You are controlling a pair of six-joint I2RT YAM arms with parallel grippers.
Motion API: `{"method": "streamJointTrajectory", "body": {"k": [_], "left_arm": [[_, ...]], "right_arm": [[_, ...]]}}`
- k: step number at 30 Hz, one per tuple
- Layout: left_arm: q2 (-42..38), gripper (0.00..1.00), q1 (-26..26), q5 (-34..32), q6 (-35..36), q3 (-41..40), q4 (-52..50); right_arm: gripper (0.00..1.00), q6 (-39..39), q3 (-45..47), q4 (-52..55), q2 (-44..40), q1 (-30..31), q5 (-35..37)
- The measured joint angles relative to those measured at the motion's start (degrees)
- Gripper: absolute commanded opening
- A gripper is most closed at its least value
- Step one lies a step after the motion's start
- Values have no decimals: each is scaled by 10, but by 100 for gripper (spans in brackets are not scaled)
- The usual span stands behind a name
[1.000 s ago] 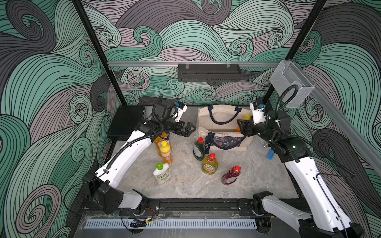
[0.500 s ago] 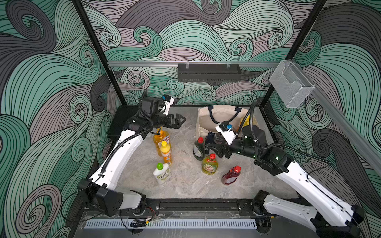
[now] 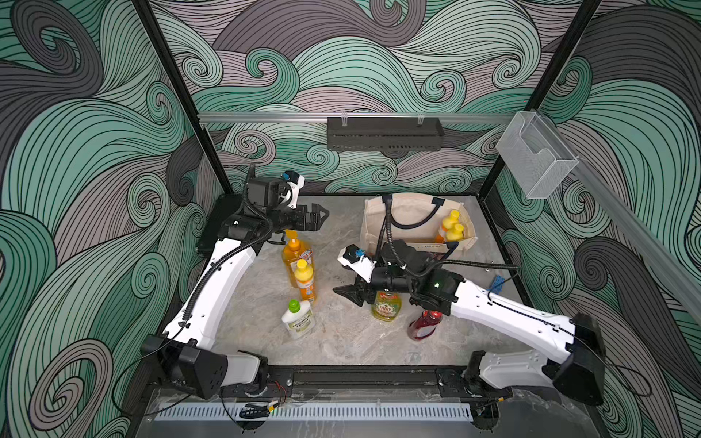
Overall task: Pack dish soap into the shopping bag
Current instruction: Pick up the bottle of dish soap at the center of the board.
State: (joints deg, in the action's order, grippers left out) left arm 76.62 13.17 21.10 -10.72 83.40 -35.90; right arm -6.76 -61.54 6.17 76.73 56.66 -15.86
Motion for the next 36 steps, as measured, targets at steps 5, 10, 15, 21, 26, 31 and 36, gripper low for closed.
{"method": "streamJointTrajectory", "body": {"k": [5,10,15,21,26,31,36], "left_arm": [[0,99,-15,16,-8,0,6],[0,99,-34,40,-24,-9,22],[0,99,-38,51,-29,-16,26],[-1,99,-42,51,-29,-16,27],[-1,99,-45,51,-31,-16,28],[-4,99,-48,53,-31,-18,33],[-7,99,-49,59,-35,-20,39]], "right_arm": [[73,6,4,-65,27,2,-8],[74,8,4,-100,46,4,-10],[74,8,-3,-122,78,4,-13],[75,10,-38,-146,134,4,-34],[75,12,-57,-163,163,4,-43],[76,12,-76,-168,180,4,-47],[76,12,-95,-172,195,4,-48]]}}
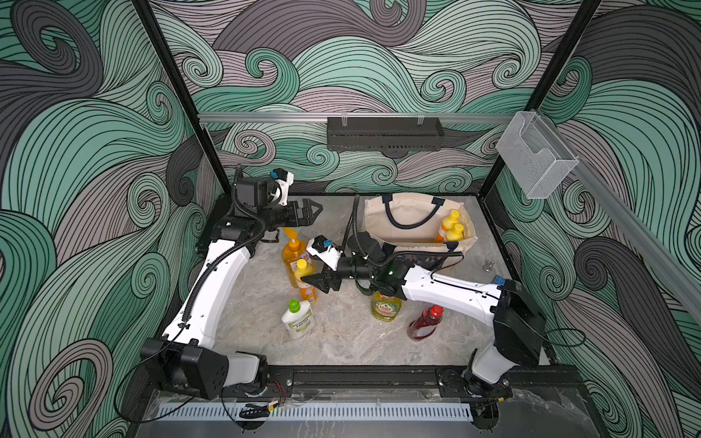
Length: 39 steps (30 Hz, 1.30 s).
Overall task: Pack dish soap into the shopping bag
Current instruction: Pick up the bottle of dish soap at the center of the board.
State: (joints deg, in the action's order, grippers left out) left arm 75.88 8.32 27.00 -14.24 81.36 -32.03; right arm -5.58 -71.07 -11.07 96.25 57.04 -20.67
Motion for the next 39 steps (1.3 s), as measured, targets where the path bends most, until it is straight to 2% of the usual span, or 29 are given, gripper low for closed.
{"method": "streamJointTrajectory", "body": {"k": [14,23,39], "left_arm": [[0,99,-4,4,-3,-1,3],[0,98,-12,4,-3,-1,3],[0,99,-16,7,-6,-1,3]], "right_arm": [[75,6,-8,-41,28,0,3],[70,13,-14,-55,61,0,5],[61,13,-14,-83,62,7,12]]}}
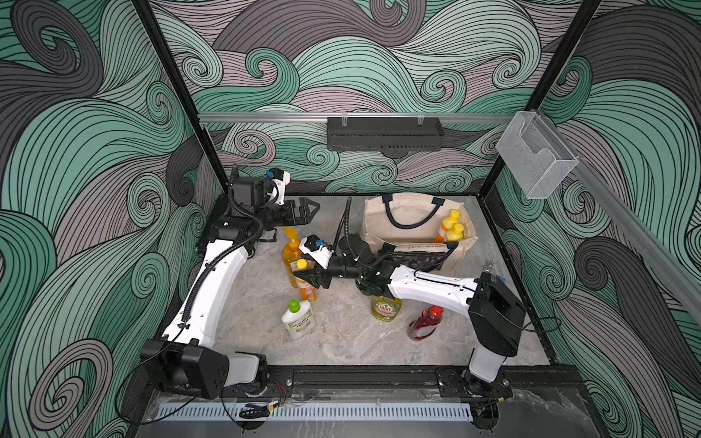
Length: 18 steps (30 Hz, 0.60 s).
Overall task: Pack dish soap into the shopping bag
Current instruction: Pick up the bottle of dish soap at the center of the board.
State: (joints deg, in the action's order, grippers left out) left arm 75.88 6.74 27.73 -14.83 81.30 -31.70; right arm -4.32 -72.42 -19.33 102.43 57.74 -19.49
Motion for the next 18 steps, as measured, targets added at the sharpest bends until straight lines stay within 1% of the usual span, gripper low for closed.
{"method": "streamJointTrajectory", "body": {"k": [2,5,10,13,15,18], "left_arm": [[0,99,0,0,0,0,0],[0,99,0,0,0,0,0],[0,99,0,0,0,0,0],[0,99,0,0,-1,0,0],[0,99,0,0,-2,0,0],[0,99,0,0,-3,0,0]], "right_arm": [[60,-2,0,0,0,2,1],[55,-10,-1,3,2,6,4],[51,-22,-7,8,9,15,18],[44,-28,-9,8,10,16,28],[42,-30,-9,8,10,16,31],[37,-32,-9,8,10,16,37]]}}
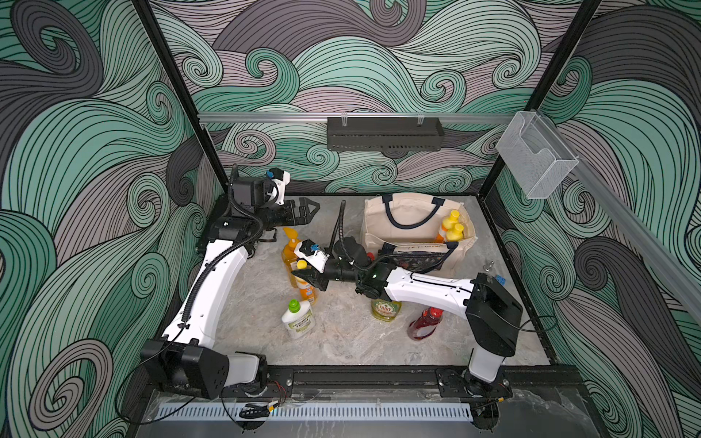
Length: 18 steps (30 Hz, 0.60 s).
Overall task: Pack dish soap into the shopping bag
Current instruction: Pick up the bottle of dish soap at the center of the board.
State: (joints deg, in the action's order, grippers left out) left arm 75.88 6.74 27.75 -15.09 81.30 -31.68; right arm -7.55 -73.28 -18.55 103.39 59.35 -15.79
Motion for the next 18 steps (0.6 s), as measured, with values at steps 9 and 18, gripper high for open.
{"method": "streamJointTrajectory", "body": {"k": [9,18], "left_arm": [[0,99,0,2,-2,0,0],[0,99,0,7,-4,0,0]], "right_arm": [[18,-9,-3,3,0,4,10],[0,-25,-11,34,-7,12,39]]}}
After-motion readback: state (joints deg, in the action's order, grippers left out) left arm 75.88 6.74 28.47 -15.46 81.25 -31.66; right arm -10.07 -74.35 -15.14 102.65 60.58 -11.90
